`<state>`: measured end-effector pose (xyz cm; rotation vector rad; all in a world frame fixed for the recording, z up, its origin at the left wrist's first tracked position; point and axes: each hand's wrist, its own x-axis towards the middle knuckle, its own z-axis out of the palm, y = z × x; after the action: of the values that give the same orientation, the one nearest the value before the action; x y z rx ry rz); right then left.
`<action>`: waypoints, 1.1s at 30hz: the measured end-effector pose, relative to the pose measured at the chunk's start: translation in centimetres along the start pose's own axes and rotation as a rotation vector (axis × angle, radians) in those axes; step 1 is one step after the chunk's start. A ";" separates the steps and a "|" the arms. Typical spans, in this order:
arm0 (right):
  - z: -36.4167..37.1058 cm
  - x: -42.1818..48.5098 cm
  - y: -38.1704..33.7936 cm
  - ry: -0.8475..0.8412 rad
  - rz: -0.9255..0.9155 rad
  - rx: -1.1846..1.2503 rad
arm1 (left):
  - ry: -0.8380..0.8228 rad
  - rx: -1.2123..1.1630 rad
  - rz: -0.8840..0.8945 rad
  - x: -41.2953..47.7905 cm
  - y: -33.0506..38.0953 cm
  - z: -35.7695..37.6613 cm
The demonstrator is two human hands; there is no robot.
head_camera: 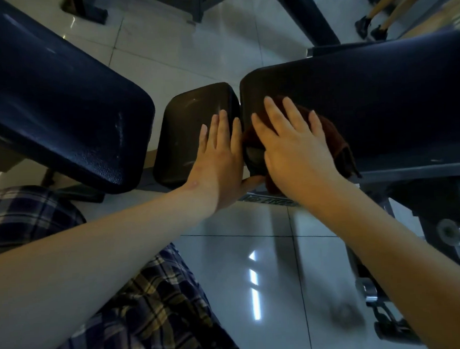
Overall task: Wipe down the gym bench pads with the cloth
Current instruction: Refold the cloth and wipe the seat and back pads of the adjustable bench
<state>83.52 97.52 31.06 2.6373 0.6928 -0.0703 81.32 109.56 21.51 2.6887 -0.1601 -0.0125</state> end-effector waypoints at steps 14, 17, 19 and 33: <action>-0.7 7.9 1.8 0.057 0.002 0.092 | 0.015 -0.055 0.017 -0.1 0.2 -0.7; -0.4 3.5 1.8 0.063 -0.024 0.117 | 0.017 -0.060 0.046 -0.2 0.1 -0.7; 0.1 0.1 2.1 0.059 -0.079 0.086 | 0.012 -0.039 0.060 -0.2 -0.1 -0.6; -1.3 -5.1 13.7 0.601 0.638 0.170 | -0.045 0.092 0.578 4.0 1.8 -5.9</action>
<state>85.56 84.86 38.18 2.9186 -0.0302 0.9026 85.31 110.03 27.72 2.6305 -0.9603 0.1130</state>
